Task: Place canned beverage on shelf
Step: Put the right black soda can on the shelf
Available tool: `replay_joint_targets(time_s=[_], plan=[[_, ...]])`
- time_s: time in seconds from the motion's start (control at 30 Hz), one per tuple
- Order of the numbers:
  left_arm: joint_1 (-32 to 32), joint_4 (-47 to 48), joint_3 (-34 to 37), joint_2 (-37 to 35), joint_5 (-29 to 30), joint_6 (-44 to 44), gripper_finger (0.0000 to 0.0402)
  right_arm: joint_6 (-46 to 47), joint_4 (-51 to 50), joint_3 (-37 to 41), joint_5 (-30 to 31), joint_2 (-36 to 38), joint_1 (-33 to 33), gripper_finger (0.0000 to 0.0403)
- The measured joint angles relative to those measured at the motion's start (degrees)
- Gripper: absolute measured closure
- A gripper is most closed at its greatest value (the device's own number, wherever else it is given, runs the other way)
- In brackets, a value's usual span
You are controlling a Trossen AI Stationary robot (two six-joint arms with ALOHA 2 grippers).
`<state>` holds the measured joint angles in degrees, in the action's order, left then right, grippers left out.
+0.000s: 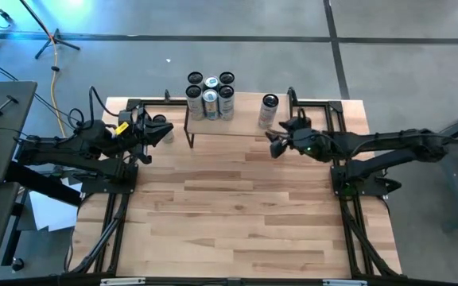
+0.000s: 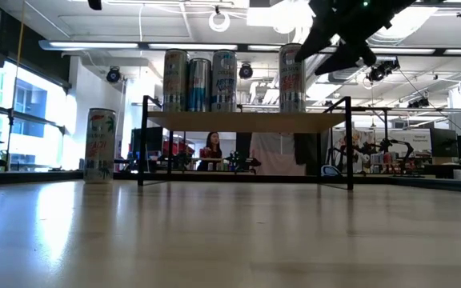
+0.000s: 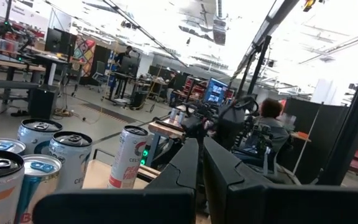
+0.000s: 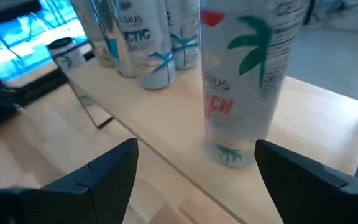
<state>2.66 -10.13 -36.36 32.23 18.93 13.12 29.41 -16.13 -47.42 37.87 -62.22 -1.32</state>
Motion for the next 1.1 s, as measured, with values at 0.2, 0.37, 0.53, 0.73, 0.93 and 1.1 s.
replay_joint_targets(time_s=[0.2, 0.37, 0.53, 0.73, 0.93, 1.1], plan=[[0.0, 0.0, 0.0, 0.0, 0.0, -0.2, 0.0401, 2.0, 3.8, 0.0, 10.2, -5.5, 1.8, 0.0093], [0.0, 0.0, 0.0, 0.0, 0.0, 0.1, 0.0402, 2.8, 4.8, 0.0, 17.0, -8.0, 3.0, 0.0093], [0.0, 0.0, 0.0, 0.0, 0.0, -0.2, 0.0402, 3.1, 6.9, 0.0, 17.2, -9.4, 3.0, 0.0093], [0.0, -0.1, 0.0, 0.0, 0.7, -0.2, 0.0402, 0.2, 10.9, 0.0, 19.5, -11.6, 1.8, 0.0093], [0.0, -0.1, 0.0, 0.0, 0.8, -0.2, 0.0402, 1.6, 11.7, 0.0, 20.4, -13.4, 0.2, 0.0093], [0.0, -0.2, 0.0, 0.0, 0.8, 0.1, 0.0402, 0.1, 14.2, 0.0, 20.4, -14.7, -0.7, 0.0093]])
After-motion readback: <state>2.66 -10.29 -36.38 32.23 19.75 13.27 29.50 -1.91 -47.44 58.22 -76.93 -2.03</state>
